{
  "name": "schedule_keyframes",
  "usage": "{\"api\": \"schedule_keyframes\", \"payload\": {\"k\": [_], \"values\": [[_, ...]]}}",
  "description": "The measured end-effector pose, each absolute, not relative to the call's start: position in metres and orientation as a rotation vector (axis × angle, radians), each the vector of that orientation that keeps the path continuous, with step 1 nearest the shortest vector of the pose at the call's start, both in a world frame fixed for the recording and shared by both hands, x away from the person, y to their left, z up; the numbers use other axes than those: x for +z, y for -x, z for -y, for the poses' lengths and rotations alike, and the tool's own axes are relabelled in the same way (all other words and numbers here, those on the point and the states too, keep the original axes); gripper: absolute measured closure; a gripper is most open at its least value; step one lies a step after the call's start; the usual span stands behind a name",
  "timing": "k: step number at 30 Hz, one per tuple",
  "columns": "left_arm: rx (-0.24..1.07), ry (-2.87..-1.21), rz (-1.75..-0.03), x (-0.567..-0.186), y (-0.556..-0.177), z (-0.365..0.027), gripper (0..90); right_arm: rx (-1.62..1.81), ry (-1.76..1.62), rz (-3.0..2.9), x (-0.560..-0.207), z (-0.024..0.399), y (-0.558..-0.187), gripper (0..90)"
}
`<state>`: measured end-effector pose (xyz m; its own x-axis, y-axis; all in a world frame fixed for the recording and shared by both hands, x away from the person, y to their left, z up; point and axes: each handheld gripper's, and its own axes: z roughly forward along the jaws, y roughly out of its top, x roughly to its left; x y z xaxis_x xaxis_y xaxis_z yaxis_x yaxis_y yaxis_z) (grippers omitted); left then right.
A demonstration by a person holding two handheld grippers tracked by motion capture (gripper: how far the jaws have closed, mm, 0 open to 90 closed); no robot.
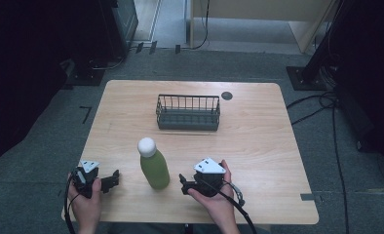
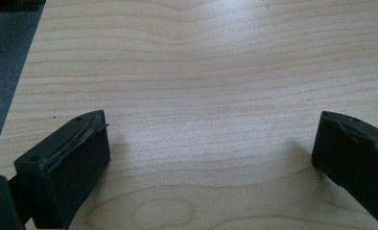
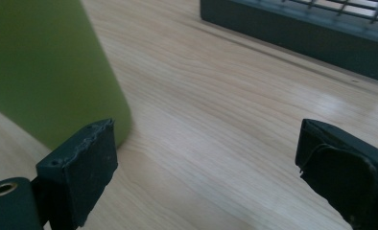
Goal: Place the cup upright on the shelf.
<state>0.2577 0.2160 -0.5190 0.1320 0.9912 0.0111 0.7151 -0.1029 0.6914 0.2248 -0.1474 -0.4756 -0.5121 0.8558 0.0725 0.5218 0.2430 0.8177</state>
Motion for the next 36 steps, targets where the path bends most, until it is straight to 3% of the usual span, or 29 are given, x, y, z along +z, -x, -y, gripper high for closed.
{"api": "schedule_keyframes", "payload": {"k": [19, 22, 36], "values": [[0.669, -1.879, -1.637, -0.519, -0.258, -0.216, 0.0, 1.252, -1.172, -2.239, -0.476, 0.115, -0.216, 7.2], [0.670, -1.879, -1.637, -0.519, -0.258, -0.216, 0.0, 1.275, -1.158, -2.239, -0.477, 0.110, -0.216, 12.3], [0.669, -1.879, -1.637, -0.519, -0.258, -0.216, 0.0, 1.328, -1.085, -2.280, -0.469, 0.085, -0.219, 13.2]]}}
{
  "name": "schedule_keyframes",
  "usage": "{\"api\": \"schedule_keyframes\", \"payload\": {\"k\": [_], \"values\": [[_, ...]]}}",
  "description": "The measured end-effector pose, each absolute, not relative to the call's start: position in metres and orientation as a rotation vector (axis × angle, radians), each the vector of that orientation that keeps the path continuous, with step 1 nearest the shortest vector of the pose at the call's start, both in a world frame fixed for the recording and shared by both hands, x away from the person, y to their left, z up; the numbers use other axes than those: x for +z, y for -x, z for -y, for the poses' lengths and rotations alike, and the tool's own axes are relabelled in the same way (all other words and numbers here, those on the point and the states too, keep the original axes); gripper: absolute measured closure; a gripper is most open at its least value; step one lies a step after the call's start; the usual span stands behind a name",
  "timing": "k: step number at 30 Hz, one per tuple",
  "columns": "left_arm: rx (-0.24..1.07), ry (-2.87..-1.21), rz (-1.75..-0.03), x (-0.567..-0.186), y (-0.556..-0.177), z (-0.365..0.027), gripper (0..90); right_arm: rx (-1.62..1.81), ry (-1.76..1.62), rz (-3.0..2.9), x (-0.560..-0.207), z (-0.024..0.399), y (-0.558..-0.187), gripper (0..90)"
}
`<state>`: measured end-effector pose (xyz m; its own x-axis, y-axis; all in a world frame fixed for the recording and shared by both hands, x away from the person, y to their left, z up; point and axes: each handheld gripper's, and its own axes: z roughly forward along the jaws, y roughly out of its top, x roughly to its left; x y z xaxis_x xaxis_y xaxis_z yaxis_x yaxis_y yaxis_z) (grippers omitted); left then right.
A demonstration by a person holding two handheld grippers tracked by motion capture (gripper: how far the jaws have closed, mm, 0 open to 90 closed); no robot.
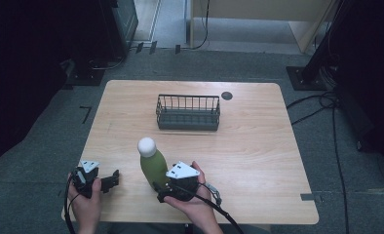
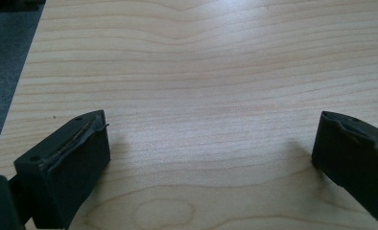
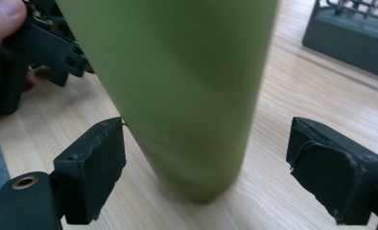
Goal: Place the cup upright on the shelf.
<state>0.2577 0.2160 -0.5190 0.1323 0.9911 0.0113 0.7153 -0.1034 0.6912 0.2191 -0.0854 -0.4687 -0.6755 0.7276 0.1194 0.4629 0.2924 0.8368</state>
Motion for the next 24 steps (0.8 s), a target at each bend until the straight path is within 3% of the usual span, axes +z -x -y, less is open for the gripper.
{"api": "schedule_keyframes", "payload": {"k": [24], "values": [[0.669, -1.880, -1.637, -0.519, -0.258, -0.216, 0.0, 1.430, -1.028, -2.235, -0.445, 0.064, -0.234, 16.8]]}}
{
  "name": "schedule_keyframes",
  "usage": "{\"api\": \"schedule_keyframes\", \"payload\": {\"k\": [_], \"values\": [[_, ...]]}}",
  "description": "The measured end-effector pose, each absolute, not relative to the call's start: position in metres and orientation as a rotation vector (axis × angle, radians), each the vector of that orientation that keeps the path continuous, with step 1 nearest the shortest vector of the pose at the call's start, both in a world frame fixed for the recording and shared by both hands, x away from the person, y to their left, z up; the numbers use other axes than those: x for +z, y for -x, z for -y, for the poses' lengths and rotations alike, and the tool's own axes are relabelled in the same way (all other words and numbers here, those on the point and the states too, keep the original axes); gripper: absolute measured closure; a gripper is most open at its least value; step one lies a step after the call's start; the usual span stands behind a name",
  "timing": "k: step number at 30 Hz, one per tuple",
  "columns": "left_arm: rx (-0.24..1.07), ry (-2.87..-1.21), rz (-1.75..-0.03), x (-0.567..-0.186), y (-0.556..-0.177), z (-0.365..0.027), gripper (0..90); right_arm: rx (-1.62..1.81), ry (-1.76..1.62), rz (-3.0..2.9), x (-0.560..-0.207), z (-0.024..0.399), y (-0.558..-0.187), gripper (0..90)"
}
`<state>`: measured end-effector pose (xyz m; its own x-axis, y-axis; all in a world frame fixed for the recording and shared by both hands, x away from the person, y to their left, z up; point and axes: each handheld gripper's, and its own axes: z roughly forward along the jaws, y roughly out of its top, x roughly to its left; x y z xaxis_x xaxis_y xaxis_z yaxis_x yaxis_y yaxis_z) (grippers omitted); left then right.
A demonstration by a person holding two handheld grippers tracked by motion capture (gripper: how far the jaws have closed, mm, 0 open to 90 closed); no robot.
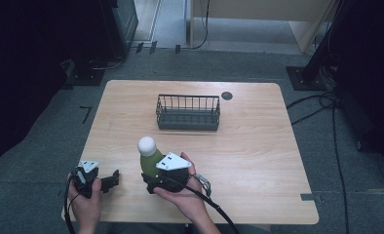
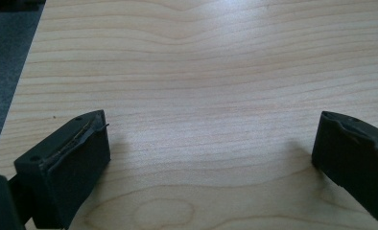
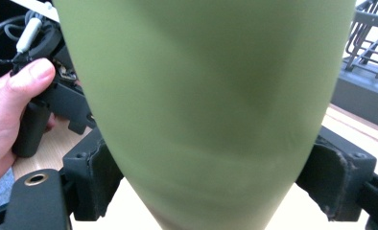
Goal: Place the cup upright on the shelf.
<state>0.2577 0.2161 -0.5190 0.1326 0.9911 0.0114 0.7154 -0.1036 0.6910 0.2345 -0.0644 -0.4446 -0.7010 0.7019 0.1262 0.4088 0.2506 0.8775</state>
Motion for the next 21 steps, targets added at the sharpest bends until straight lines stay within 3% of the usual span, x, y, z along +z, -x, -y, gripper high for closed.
{"api": "schedule_keyframes", "payload": {"k": [21], "values": [[0.669, -1.879, -1.638, -0.519, -0.258, -0.216, 0.0, 1.400, -1.005, -2.166, -0.431, 0.072, -0.241, 20.3]]}}
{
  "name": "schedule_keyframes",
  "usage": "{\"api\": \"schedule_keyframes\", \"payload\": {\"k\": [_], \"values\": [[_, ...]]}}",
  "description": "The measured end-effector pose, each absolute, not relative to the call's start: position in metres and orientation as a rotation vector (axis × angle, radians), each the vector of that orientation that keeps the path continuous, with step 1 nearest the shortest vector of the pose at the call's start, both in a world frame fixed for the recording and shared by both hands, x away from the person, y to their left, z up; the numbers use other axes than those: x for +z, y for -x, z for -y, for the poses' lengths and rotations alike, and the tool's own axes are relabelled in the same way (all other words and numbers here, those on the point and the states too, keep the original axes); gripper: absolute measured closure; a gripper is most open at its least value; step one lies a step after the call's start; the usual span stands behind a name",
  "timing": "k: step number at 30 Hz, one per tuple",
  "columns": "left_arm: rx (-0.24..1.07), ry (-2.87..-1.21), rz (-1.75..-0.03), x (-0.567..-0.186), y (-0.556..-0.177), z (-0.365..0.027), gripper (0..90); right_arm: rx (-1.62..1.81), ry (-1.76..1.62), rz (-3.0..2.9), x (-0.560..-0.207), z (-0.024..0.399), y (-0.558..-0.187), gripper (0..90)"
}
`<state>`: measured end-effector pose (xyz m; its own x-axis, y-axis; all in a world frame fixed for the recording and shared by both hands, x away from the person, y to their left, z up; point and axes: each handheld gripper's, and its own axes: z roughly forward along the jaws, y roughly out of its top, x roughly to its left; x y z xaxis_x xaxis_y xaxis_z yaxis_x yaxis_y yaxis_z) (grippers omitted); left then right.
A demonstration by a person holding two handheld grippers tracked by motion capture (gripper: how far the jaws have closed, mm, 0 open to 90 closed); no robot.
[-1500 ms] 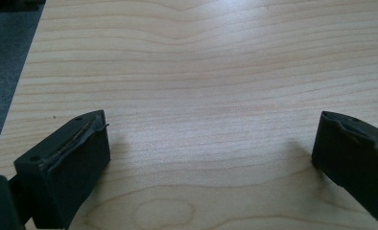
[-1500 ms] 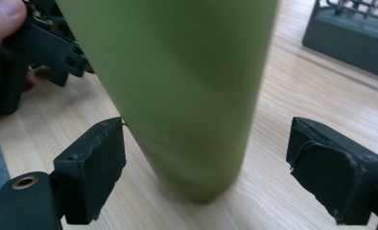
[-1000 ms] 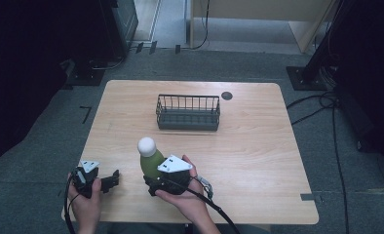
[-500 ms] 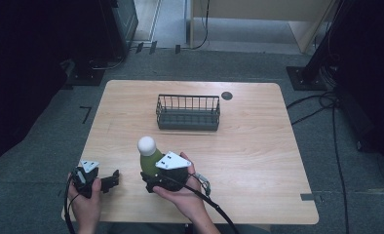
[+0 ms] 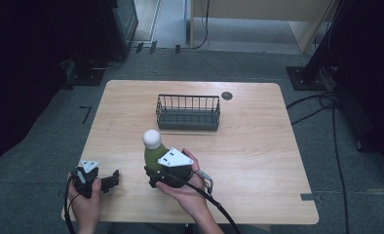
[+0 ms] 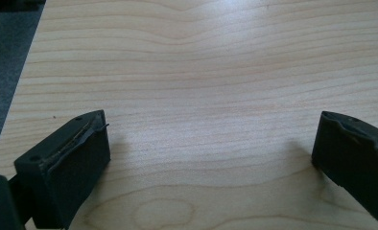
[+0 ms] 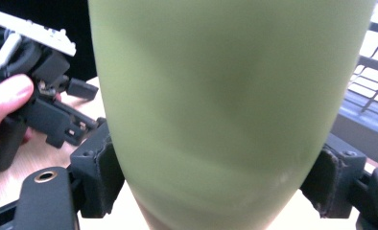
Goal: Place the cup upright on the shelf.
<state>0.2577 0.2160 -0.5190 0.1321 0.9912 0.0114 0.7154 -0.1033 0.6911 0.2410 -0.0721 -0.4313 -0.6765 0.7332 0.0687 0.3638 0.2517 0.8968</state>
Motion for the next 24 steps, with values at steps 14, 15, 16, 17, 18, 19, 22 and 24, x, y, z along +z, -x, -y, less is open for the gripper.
{"api": "schedule_keyframes", "payload": {"k": [14, 15, 16, 17, 18, 19, 22, 24], "values": [[0.669, -1.879, -1.638, -0.519, -0.258, -0.216, 0.0, 1.373, -1.037, -2.088, -0.403, 0.099, -0.263, 20.3], [0.669, -1.879, -1.638, -0.519, -0.258, -0.216, 0.0, 1.370, -1.038, -2.077, -0.400, 0.101, -0.265, 20.3], [0.669, -1.880, -1.638, -0.519, -0.258, -0.216, 0.0, 1.368, -1.045, -2.067, -0.397, 0.104, -0.267, 20.3], [0.669, -1.880, -1.638, -0.519, -0.258, -0.216, 0.0, 1.367, -1.053, -2.058, -0.395, 0.107, -0.270, 20.3], [0.669, -1.880, -1.638, -0.519, -0.258, -0.216, 0.0, 1.362, -1.055, -2.051, -0.392, 0.110, -0.272, 20.3], [0.669, -1.879, -1.638, -0.519, -0.258, -0.216, 0.0, 1.357, -1.062, -2.043, -0.390, 0.113, -0.275, 20.3], [0.669, -1.879, -1.638, -0.519, -0.258, -0.216, 0.0, 1.339, -1.074, -2.024, -0.384, 0.120, -0.283, 20.3], [0.669, -1.880, -1.638, -0.519, -0.258, -0.216, 0.0, 1.329, -1.076, -2.016, -0.380, 0.124, -0.287, 20.3]]}}
